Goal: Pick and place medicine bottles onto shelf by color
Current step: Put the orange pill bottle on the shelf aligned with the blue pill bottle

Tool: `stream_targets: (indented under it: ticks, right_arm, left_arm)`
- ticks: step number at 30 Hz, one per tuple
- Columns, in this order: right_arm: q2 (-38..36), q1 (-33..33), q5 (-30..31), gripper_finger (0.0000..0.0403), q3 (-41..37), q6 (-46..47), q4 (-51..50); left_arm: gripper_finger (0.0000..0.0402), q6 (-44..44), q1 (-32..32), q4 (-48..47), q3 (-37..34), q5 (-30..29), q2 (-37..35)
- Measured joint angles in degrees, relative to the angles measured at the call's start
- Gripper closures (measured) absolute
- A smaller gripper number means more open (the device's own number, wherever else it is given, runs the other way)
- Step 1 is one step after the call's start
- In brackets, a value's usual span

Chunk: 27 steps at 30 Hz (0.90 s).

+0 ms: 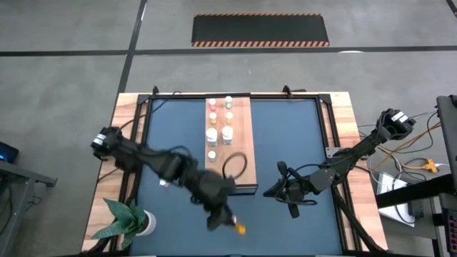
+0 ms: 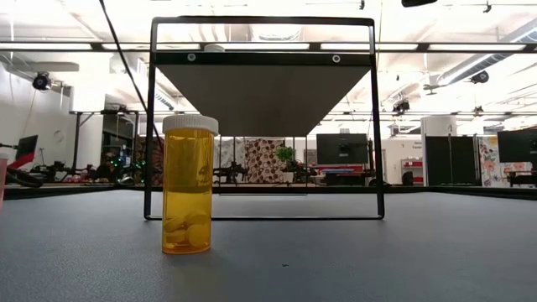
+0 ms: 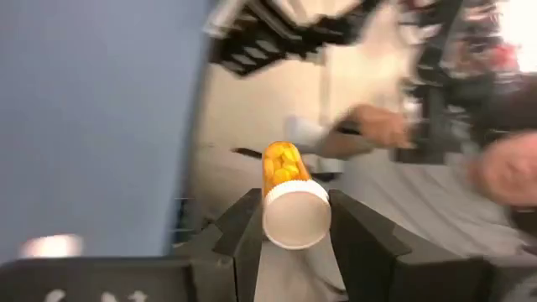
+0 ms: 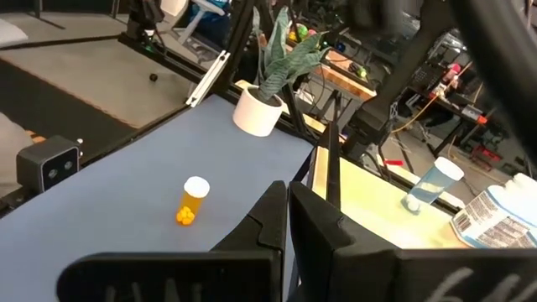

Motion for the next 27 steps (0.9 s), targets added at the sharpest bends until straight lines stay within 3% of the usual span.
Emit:
stream_targets:
  ticks: [3,7,10,13,17,27]
  right_arm:
    - [-0.7,0.0,0.0,0.0394,0.0,-0.5,-0.9]
    - [-3.5,0.0,0.0,0.0394,0.0,1.1,-3.9]
    - [-5.9,0.0,0.0,0.0394,0.0,3.6,-7.2]
    - [-7.9,0.0,0.0,0.0394,0.0,5.2,-9.3]
    - [-9.0,0.0,0.0,0.0394,0.0,6.2,-11.2]
    - [-9.7,0.0,0.0,0.0394,0.0,6.1,-14.0]
  left_arm:
    - [0.0292,4.6,4.1,-12.8,3.6,-3.2,0.0]
    - [0.0292,10.7,9.0,-26.1,6.3,-11.6,0.0]
    - [0.0292,14.8,11.5,-27.3,6.8,-15.7,0.0]
    - [0.0292,18.1,12.2,-21.9,6.9,-15.1,0.8]
    - [0.0292,20.2,12.2,-22.2,10.1,-14.1,4.0]
    - [0.0292,26.3,12.2,-44.2,30.5,-19.2,17.0]
